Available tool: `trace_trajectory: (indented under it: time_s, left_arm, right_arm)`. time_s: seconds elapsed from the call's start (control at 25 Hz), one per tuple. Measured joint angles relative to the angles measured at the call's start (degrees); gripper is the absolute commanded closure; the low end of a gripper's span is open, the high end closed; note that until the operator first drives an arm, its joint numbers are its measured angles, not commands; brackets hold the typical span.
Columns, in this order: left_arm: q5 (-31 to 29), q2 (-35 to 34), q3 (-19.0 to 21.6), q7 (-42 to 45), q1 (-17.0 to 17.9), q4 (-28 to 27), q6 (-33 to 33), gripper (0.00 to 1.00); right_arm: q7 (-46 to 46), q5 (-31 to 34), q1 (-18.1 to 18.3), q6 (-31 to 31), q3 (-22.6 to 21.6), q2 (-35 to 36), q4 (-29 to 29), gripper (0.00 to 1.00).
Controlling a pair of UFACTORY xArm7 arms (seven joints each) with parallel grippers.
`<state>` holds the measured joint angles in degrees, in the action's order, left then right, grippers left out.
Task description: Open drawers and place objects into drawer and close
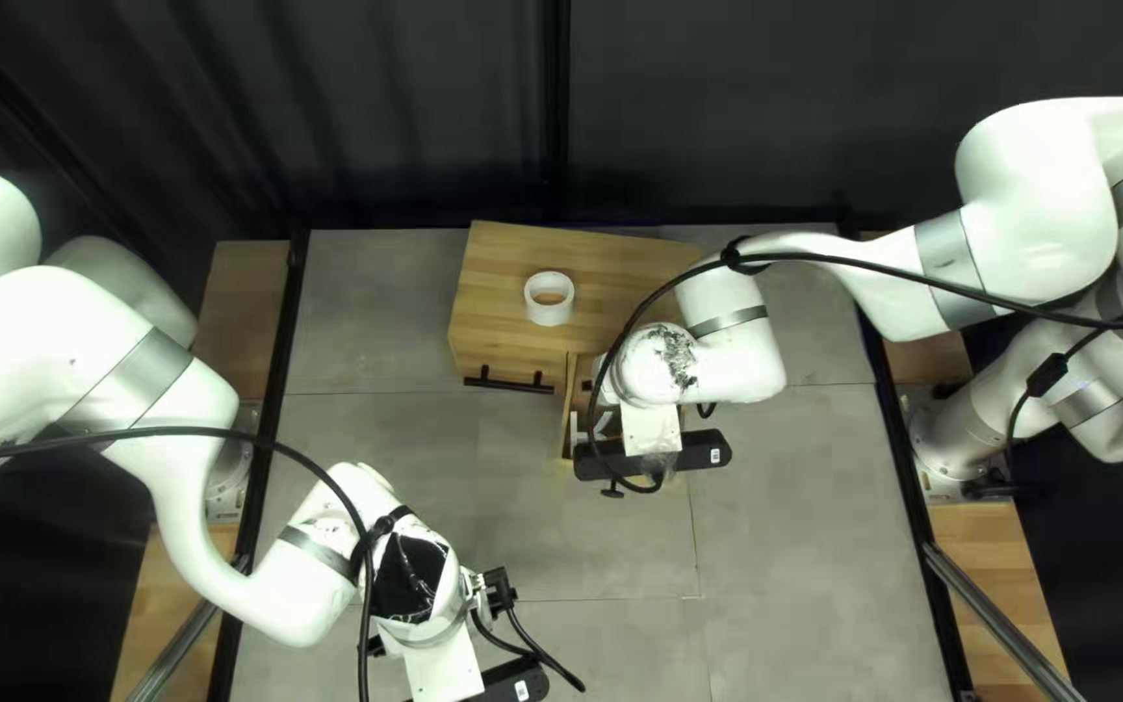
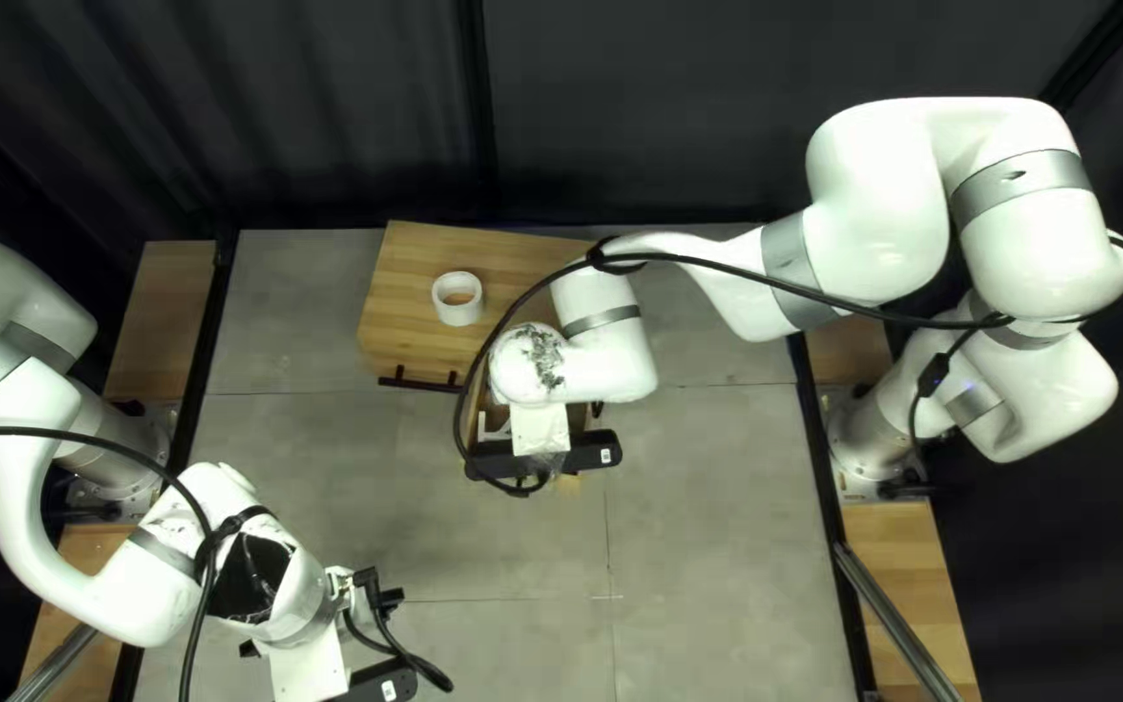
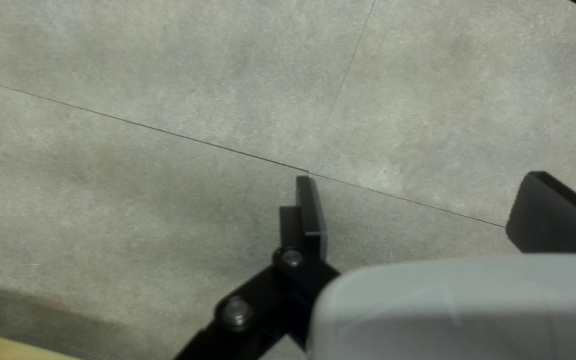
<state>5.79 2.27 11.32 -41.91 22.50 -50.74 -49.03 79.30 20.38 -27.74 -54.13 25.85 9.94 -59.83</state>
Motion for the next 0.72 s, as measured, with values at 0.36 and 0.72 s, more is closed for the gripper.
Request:
trace_trajectory:
  time_s: [0.36, 0.72]
  left_arm:
    - [0.00, 0.00, 0.00, 0.00, 0.00, 0.00, 0.00, 0.00]
    - [0.00, 0.00, 0.00, 0.00, 0.00, 0.00, 0.00, 0.00]
  right_arm:
    - [-0.89, 2.00, -1.02, -4.57, -0.14, -2.93, -1.49, 0.44]
    - [-1.95, 2.10, -1.45, -5.62, -0.39, -2.90, -2.03, 0.06]
